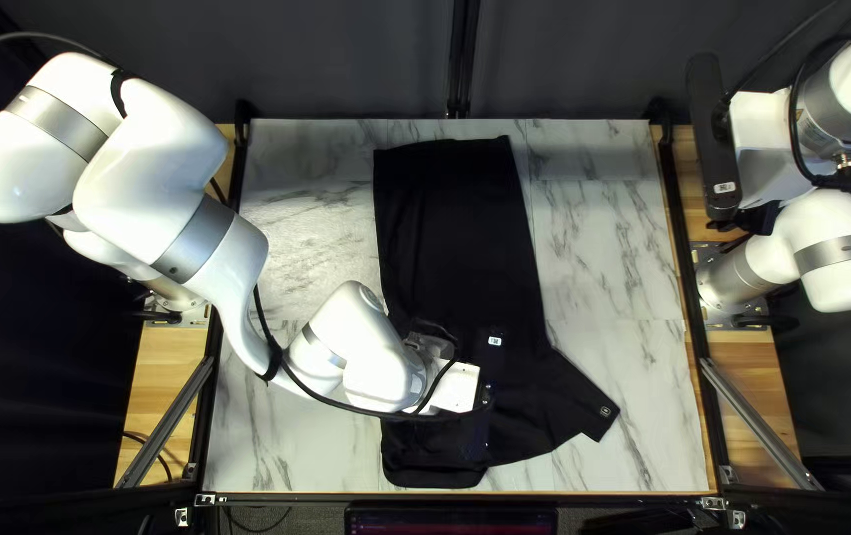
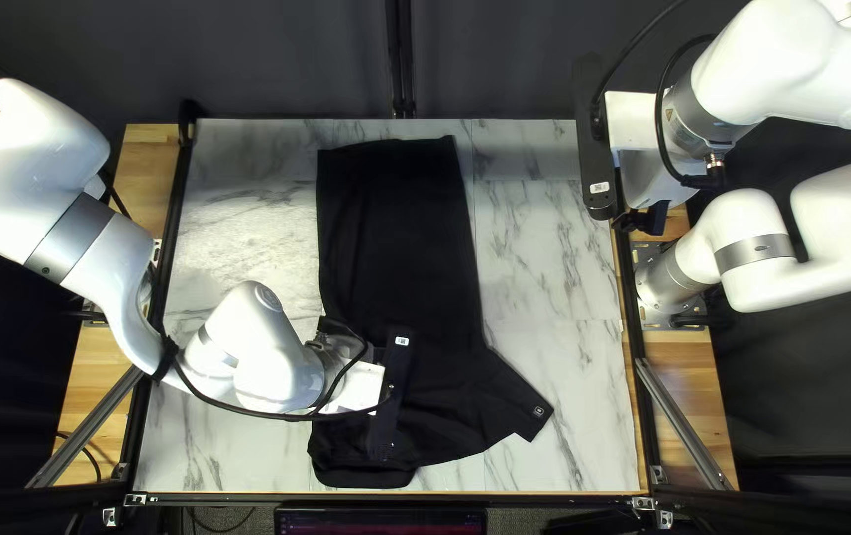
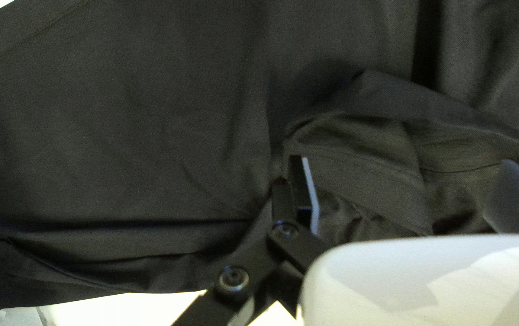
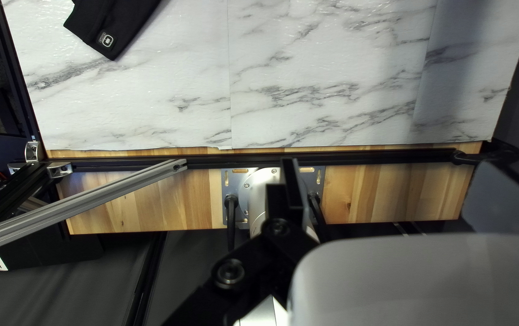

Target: Fold t-shirt

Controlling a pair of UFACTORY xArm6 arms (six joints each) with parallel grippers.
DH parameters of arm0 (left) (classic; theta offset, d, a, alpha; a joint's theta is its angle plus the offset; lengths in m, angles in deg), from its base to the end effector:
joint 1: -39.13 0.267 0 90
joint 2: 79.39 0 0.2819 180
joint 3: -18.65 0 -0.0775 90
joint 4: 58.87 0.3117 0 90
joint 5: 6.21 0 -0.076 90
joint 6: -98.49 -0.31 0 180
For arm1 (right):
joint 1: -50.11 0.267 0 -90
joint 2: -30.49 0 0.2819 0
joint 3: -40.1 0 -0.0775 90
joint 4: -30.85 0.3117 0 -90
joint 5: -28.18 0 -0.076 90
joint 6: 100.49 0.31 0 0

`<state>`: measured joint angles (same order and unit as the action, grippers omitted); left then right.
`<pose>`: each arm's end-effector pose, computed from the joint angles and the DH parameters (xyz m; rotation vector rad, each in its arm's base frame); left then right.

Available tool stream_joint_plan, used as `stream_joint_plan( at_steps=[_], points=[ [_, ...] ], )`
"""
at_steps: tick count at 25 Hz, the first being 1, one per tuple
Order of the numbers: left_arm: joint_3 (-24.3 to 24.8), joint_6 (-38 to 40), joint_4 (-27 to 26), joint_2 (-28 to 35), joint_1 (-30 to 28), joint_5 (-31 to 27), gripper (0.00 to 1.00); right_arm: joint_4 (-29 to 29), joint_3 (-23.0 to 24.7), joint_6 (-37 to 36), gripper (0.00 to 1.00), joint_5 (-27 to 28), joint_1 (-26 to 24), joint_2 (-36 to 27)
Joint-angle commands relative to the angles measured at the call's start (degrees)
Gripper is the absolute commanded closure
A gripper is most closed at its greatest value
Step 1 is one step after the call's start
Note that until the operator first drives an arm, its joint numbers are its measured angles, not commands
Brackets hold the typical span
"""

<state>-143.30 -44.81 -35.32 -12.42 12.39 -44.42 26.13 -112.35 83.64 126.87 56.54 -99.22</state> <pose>0.5021 -0.1939 0.0978 -2.9574 0.1885 -0.4559 0.2043 -0.0033 0.3215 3.0645 0.0386 0.1039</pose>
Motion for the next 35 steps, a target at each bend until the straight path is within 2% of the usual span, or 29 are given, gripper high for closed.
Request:
stream_joint_plan(
  at_steps=[1,7,12,18,23,31,35],
  points=[
    [3.80,7.01,0.14,1.45,-0.95,2.09,0.00,0.00,0.00,0.00,0.00,0.00,0.00,0.00],
    [11.39,17.16,4.74,3.64,-0.87,5.10,0.00,0.00,0.00,0.00,0.00,0.00,0.00,0.00],
    [12.96,22.17,7.30,3.45,-2.09,4.15,0.00,0.00,0.00,0.00,0.00,0.00,0.00,0.00],
    [9.03,22.20,7.17,-0.20,-3.86,2.35,0.00,0.00,0.00,0.00,0.00,0.00,0.00,0.00],
    [6.65,20.75,6.64,-3.85,-3.04,2.07,0.00,0.00,0.00,0.00,0.00,0.00,0.00,0.00],
    [-0.10,12.57,4.44,-7.48,-1.08,-8.61,0.00,0.00,0.00,0.00,0.00,0.00,0.00,0.00],
    [-3.14,9.02,4.34,-8.05,0.64,-12.03,0.00,0.00,0.00,0.00,0.00,0.00,0.00,0.00]
  ],
)
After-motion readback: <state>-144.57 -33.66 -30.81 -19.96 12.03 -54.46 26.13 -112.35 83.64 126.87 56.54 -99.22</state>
